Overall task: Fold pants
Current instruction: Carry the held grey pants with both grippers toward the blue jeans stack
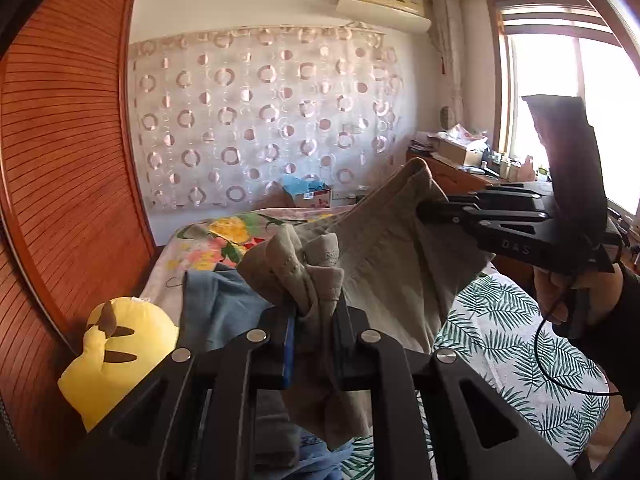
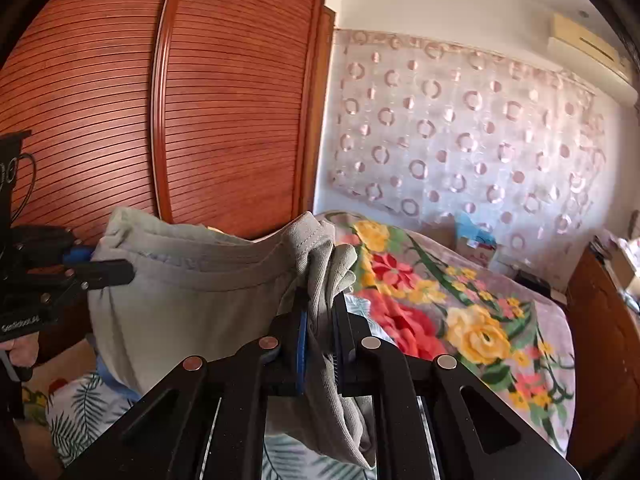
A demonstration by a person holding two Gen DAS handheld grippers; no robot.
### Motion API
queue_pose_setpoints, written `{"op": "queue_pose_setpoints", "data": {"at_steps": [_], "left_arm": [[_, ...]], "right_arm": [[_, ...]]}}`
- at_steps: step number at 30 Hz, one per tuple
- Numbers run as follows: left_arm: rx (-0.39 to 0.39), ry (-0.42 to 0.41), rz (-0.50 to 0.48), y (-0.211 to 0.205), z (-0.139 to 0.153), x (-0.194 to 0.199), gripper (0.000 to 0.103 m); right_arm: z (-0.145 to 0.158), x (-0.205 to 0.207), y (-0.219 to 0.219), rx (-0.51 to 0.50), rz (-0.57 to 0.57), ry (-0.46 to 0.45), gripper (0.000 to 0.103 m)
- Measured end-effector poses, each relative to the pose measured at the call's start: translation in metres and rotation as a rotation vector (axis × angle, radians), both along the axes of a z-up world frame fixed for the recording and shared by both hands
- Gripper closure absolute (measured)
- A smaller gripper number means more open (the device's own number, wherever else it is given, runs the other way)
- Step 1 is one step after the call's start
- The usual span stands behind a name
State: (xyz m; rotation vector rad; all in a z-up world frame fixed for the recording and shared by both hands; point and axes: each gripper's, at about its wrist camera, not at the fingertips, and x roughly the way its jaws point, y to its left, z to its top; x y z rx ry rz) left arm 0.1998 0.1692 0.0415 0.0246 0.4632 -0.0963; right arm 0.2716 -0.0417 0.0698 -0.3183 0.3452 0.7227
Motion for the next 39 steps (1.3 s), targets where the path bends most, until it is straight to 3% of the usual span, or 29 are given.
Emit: {"op": "queue_pose_setpoints", "data": {"at_steps": [8,15,23,31,36,39], "left_arm": [[-0.026,-0.007,0.072,0.032,-0.006,-0.007,0.088],[-0.084,0.017,0.148,0.061,-0.032,-0.005,0.088],[-0.138,0.072,0.23,0.089,-0.061,-0.004,0.088],[-0.154,0.117,0.255,0.093,-0.076,-0.003,0.086],[-0.16,0.12,0.264,0.093,-0.074,-0.009,0.079],[-0.157,0.1,0.268,0.09,-0.066,-0.015,0.065]], "right_arm": [[0.002,0.039,0.05,-0.083,0.088,-0.007,0.093],[-0.005,0.067,0.097,-0.159,0.131,-0.03,0.093],[-0.026,0.094,0.125,-0.176,0.215,0.009,0.093],[-0.032,0.135,0.138,-0.137,0.22,0.166,0.093],[-0.018,0.146,0.124,-0.086,0.238,0.21,0.077],[-0.011,0.15,0.109,-0.056,0.219,0.205,0.072]]}}
